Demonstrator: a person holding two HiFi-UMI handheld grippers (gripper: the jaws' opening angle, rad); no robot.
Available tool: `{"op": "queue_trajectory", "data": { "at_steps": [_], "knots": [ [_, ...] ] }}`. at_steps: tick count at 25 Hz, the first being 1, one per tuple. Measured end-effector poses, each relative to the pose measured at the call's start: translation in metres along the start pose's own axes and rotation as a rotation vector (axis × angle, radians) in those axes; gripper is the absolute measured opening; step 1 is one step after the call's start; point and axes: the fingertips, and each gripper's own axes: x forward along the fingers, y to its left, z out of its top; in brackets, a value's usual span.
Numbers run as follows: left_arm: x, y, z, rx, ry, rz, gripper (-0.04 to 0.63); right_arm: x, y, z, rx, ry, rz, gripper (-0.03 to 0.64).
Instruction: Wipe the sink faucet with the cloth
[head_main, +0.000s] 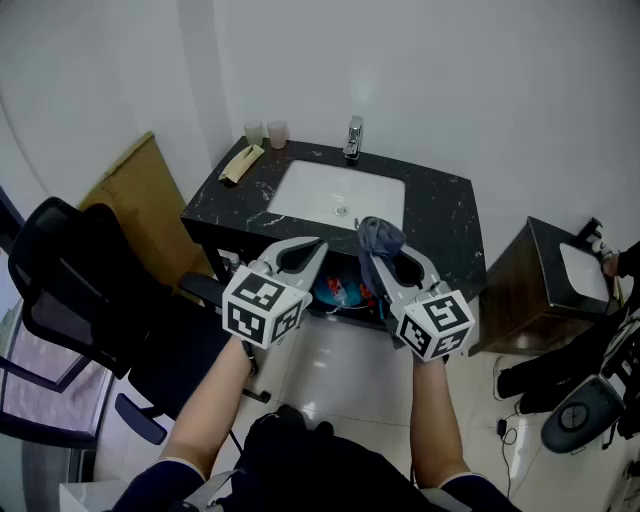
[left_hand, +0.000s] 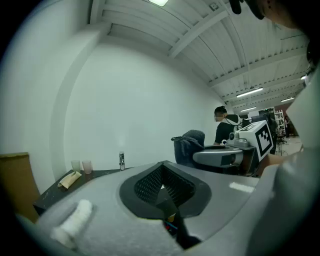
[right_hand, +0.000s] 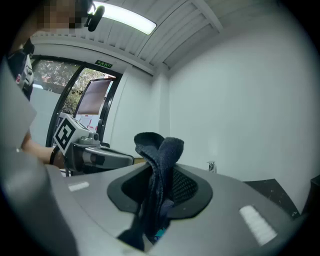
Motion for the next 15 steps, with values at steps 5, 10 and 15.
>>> {"op": "queue_trajectory", "data": {
  "at_steps": [5,10,15],
  "knots": [
    [0.02,0.01,0.001,0.004,-0.003,-0.011,0.001,0.012,-0.018,-0.004,0.004,-0.001,-0.011,0.097],
    [0.048,0.036,-0.007,-0.022,-0.004,-0.024,0.002,0.038,-0.04,-0.013,-0.001,0.028,-0.024,0.097],
    [0.088,0.077,-0.014,-0.06,-0.013,-0.051,0.0,0.082,-0.071,-0.019,-0.024,0.068,-0.049,0.097]
  ]
}}
